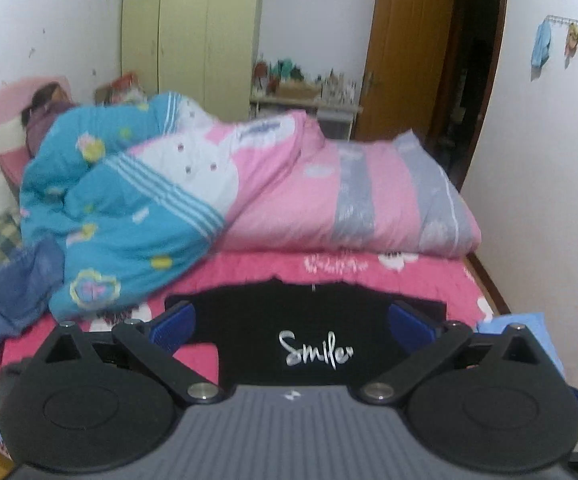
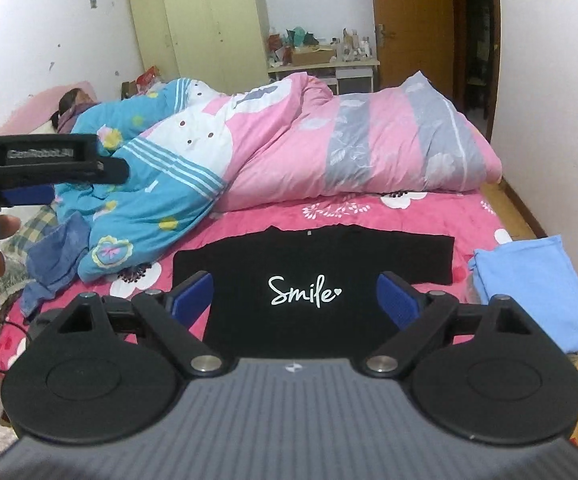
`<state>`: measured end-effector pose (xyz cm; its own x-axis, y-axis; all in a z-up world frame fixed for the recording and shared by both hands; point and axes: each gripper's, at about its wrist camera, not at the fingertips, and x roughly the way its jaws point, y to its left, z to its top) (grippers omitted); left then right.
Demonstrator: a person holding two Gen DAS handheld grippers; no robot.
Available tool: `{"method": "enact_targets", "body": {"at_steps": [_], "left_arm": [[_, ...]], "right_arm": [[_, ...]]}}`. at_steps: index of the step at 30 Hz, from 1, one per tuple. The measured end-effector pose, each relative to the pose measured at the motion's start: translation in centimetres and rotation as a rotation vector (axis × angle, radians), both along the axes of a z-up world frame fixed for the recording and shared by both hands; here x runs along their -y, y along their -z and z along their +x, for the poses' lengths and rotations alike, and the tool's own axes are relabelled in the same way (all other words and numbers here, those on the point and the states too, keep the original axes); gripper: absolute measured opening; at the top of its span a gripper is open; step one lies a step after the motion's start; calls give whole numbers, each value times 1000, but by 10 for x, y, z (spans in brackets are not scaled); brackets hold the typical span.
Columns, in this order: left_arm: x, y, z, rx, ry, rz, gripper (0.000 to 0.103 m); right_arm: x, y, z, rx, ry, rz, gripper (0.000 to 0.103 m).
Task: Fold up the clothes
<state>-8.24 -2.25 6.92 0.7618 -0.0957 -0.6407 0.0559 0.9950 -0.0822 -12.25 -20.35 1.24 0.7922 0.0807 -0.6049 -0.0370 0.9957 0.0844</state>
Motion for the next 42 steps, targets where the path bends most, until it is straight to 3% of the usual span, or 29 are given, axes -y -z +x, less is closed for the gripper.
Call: {"method": "enact_targets", "body": {"at_steps": [8,15,21,25,27,42], "left_arm": [[1,12,-10,-168,28,-69,103],[2,14,-19,-212,41,-66,103],[7,17,-19,-239,9,0,103],[8,31,-6,-349,-40,62,103],[5,37,-2,-389,-30,54,103],[17,41,-20,-278,-25,139,103]], "right_arm": [[3,-3,-11,-41,47,11,89],[4,-5,-20,-56,61,13,89],[5,-4,-23,-76,72,4,89],[4,0,-26,-107,86,-1,89],[2,2,-27,-120,85,-11,89],[-10,11,-24,-144,77,-66,89]]}}
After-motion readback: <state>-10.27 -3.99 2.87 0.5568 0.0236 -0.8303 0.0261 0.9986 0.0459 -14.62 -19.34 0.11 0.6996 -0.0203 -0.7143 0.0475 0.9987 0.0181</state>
